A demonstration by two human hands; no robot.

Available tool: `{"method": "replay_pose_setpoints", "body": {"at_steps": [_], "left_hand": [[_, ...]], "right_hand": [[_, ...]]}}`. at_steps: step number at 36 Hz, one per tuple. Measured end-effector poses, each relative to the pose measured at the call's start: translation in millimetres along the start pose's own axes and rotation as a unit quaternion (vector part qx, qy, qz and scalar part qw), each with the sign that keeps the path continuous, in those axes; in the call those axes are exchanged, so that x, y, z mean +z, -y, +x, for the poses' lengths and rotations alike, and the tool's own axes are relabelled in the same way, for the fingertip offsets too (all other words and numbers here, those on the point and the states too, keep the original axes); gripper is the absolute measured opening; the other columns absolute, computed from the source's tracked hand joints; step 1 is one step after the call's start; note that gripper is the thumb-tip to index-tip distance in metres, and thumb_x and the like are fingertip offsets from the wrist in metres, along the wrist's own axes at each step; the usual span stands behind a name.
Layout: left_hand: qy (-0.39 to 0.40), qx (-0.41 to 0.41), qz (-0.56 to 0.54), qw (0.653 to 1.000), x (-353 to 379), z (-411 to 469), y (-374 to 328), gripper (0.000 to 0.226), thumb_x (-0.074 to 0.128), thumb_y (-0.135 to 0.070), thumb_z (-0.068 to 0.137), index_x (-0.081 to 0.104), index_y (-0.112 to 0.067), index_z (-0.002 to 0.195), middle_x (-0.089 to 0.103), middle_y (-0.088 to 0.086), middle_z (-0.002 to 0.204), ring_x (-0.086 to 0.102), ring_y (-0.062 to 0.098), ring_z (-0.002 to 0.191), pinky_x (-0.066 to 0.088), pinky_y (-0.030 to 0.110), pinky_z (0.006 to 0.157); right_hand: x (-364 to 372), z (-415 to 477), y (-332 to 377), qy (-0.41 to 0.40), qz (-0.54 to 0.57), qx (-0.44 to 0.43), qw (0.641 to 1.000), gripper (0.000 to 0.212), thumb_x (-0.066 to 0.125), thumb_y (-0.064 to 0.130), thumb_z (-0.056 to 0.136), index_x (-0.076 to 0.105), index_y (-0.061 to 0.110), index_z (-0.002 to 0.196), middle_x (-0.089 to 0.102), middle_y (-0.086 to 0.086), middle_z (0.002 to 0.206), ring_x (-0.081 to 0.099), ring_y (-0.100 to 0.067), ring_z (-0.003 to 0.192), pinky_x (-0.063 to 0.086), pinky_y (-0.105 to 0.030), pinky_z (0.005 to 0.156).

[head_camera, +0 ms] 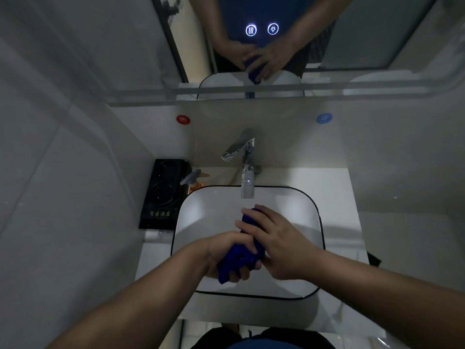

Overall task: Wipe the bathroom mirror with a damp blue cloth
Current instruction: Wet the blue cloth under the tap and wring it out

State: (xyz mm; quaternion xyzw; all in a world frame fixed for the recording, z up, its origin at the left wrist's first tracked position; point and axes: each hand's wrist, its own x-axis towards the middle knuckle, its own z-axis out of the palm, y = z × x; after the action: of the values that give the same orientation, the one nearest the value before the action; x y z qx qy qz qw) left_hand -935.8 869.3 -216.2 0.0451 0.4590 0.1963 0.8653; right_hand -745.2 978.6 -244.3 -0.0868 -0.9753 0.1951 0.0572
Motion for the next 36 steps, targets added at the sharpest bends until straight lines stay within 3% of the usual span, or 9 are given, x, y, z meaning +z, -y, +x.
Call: {"method": "replay_pose_setpoints", "body": {"at_steps": [5, 10, 17, 21, 24, 27, 29, 33, 36], "left_hand": [[-0.007, -0.037, 0.113, 0.993, 7.9, -7.7, -8.4, 0.052, 0.071, -0.034, 0.083, 0.057, -0.009, 0.126, 0.068, 0.003, 0.095, 0.056, 0.014, 0.066, 0.042, 0.020, 0.052], [-0.054, -0.058, 0.218, 0.973, 19.3, -5.4, -15.9, 0.058, 0.077, -0.053, 0.087, 0.062, -0.010, 0.123, 0.070, 0.002, 0.095, 0.061, 0.015, 0.069, 0.046, 0.023, 0.055], [-0.106, -0.042, 0.264, 0.958, 15.3, 7.9, -10.7, 0.080, 0.085, -0.060, 0.079, 0.061, -0.007, 0.135, 0.071, 0.009, 0.111, 0.069, 0.020, 0.081, 0.053, 0.030, 0.067], [-0.158, -0.028, 0.291, 0.943, 12.4, 18.0, -15.1, 0.064, 0.091, -0.055, 0.072, 0.069, -0.015, 0.117, 0.079, 0.003, 0.094, 0.077, 0.020, 0.083, 0.062, 0.031, 0.067], [-0.231, -0.038, 0.320, 0.918, 9.6, 29.1, -21.0, 0.060, 0.091, -0.052, 0.069, 0.069, -0.018, 0.113, 0.079, 0.008, 0.106, 0.079, 0.028, 0.099, 0.064, 0.044, 0.090], [-0.251, -0.079, 0.366, 0.892, 9.2, 35.1, -24.5, 0.059, 0.088, -0.053, 0.070, 0.068, -0.017, 0.112, 0.078, 0.010, 0.111, 0.077, 0.030, 0.102, 0.061, 0.050, 0.098], [-0.250, -0.117, 0.396, 0.876, 7.8, 37.4, -26.5, 0.052, 0.085, -0.051, 0.076, 0.070, -0.015, 0.109, 0.079, 0.009, 0.105, 0.079, 0.026, 0.090, 0.063, 0.044, 0.090], [-0.297, -0.148, 0.447, 0.831, 9.7, 45.3, -23.9, 0.024, 0.076, -0.039, 0.085, 0.070, -0.016, 0.087, 0.070, 0.003, 0.071, 0.063, 0.016, 0.047, 0.052, 0.024, 0.049], [-0.320, -0.108, 0.497, 0.800, 10.7, 52.7, -18.7, 0.022, 0.076, -0.035, 0.088, 0.072, -0.016, 0.099, 0.069, 0.003, 0.083, 0.069, 0.020, 0.069, 0.051, 0.028, 0.059]], "right_hand": [[2.0, 3.9, -5.5, 0.017, -0.047, -0.030, 0.998, 0.077, 0.066, 0.052, 0.086, 0.039, 0.034, 0.156, 0.056, -0.003, 0.126, 0.055, -0.024, 0.111, 0.047, -0.039, 0.103], [-10.4, 7.4, -3.6, 0.051, -0.048, -0.050, 0.996, 0.044, 0.059, 0.042, 0.087, 0.064, 0.026, 0.128, 0.064, 0.002, 0.095, 0.062, -0.022, 0.080, 0.051, -0.036, 0.073], [-20.6, 20.0, -3.8, 0.163, -0.058, -0.052, 0.984, 0.041, 0.066, 0.041, 0.088, 0.063, 0.023, 0.124, 0.064, 0.002, 0.102, 0.065, -0.022, 0.086, 0.058, -0.038, 0.075], [-18.0, 24.7, -8.4, 0.196, -0.076, -0.025, 0.977, 0.048, 0.074, 0.039, 0.083, 0.057, 0.022, 0.125, 0.060, -0.002, 0.105, 0.065, -0.026, 0.078, 0.055, -0.037, 0.063], [-14.8, 29.4, -10.5, 0.204, -0.068, 0.010, 0.976, 0.054, 0.076, 0.031, 0.081, 0.055, 0.022, 0.130, 0.059, -0.005, 0.123, 0.066, -0.030, 0.083, 0.053, -0.038, 0.066], [-9.8, 32.6, -9.6, 0.227, -0.068, 0.027, 0.971, 0.057, 0.079, 0.027, 0.081, 0.051, 0.021, 0.131, 0.062, -0.009, 0.118, 0.067, -0.034, 0.088, 0.049, -0.039, 0.068], [-7.1, 35.9, -7.7, 0.234, -0.077, 0.038, 0.968, 0.055, 0.079, 0.027, 0.085, 0.049, 0.021, 0.131, 0.063, -0.010, 0.111, 0.067, -0.035, 0.088, 0.047, -0.038, 0.068], [-7.4, 45.7, -5.6, 0.253, -0.109, 0.064, 0.959, 0.053, 0.075, 0.020, 0.090, 0.049, 0.020, 0.135, 0.064, -0.011, 0.112, 0.067, -0.035, 0.092, 0.043, -0.038, 0.069], [-6.9, 51.2, -3.3, 0.281, -0.118, 0.077, 0.949, 0.055, 0.076, 0.020, 0.089, 0.048, 0.020, 0.137, 0.064, -0.010, 0.110, 0.067, -0.032, 0.091, 0.046, -0.038, 0.070]]}}
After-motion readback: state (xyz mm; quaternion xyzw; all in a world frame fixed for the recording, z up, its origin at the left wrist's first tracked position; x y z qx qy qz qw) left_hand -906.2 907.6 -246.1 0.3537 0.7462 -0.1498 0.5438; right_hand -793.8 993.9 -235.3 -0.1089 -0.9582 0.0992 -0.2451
